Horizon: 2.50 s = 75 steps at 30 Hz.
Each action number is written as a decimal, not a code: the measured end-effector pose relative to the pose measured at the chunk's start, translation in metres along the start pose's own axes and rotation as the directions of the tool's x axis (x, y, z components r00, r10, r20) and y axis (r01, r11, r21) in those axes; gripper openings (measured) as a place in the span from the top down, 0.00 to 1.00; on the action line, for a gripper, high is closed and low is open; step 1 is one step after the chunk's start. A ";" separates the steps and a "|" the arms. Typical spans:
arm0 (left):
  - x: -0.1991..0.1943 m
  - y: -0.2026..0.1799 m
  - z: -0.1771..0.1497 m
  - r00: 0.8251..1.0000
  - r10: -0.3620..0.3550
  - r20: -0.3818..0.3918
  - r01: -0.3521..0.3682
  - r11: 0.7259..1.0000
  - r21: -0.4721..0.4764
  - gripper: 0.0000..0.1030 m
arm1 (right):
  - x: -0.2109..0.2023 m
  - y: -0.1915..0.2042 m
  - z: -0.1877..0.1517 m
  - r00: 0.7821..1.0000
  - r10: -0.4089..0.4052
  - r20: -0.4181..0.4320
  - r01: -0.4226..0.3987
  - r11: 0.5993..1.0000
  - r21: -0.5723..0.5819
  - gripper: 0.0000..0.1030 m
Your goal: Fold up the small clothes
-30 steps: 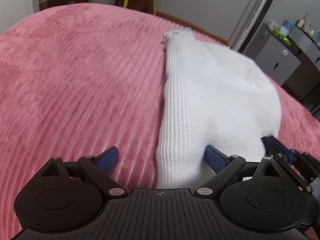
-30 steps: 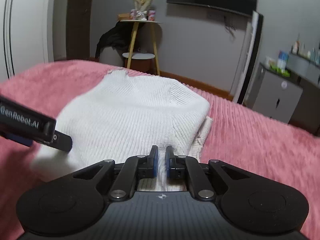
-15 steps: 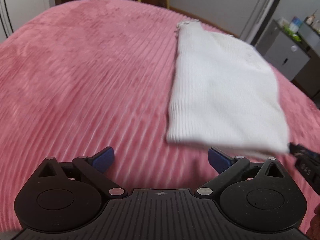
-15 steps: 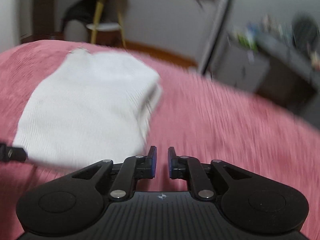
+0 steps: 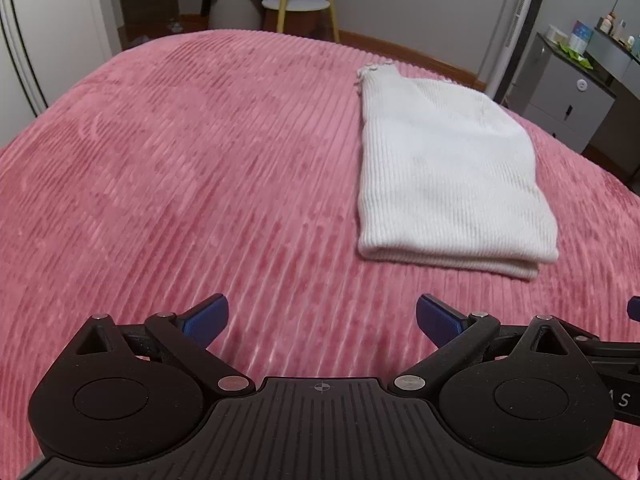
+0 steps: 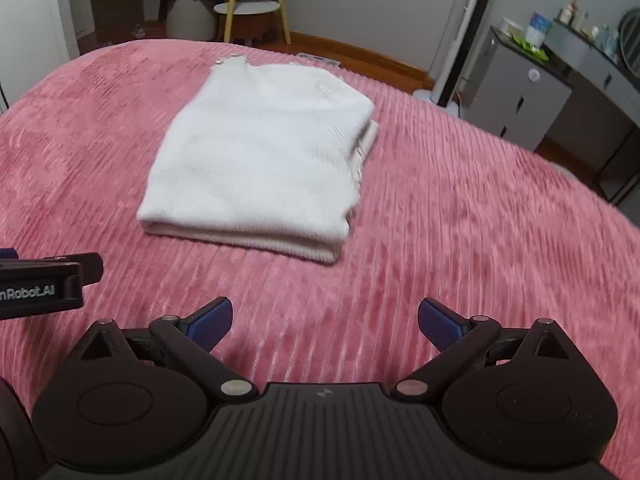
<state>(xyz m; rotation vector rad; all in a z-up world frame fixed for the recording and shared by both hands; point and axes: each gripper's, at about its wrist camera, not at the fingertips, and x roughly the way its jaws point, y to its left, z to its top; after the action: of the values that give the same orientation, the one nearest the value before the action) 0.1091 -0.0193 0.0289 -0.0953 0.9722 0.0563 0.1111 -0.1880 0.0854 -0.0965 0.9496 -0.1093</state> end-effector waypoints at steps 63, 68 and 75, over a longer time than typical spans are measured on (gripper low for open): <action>-0.023 -0.007 0.012 0.999 0.036 0.011 -0.036 0.998 0.057 0.01 | -0.021 0.001 0.022 1.000 0.000 -0.010 0.001 0.998 0.061 0.04; -0.024 -0.009 0.012 0.999 0.031 0.016 -0.032 0.998 0.054 0.01 | -0.021 -0.002 0.022 1.000 0.008 -0.011 -0.007 0.997 0.071 0.04; -0.024 -0.010 0.013 0.999 0.035 0.017 -0.036 0.998 0.060 0.00 | -0.023 -0.003 0.022 1.000 0.010 0.000 -0.010 0.997 0.073 0.04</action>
<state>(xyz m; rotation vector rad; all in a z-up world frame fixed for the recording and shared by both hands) 0.1069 -0.0282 0.0561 -0.0226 0.9592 0.0601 0.1158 -0.1871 0.1168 -0.0245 0.9456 -0.1346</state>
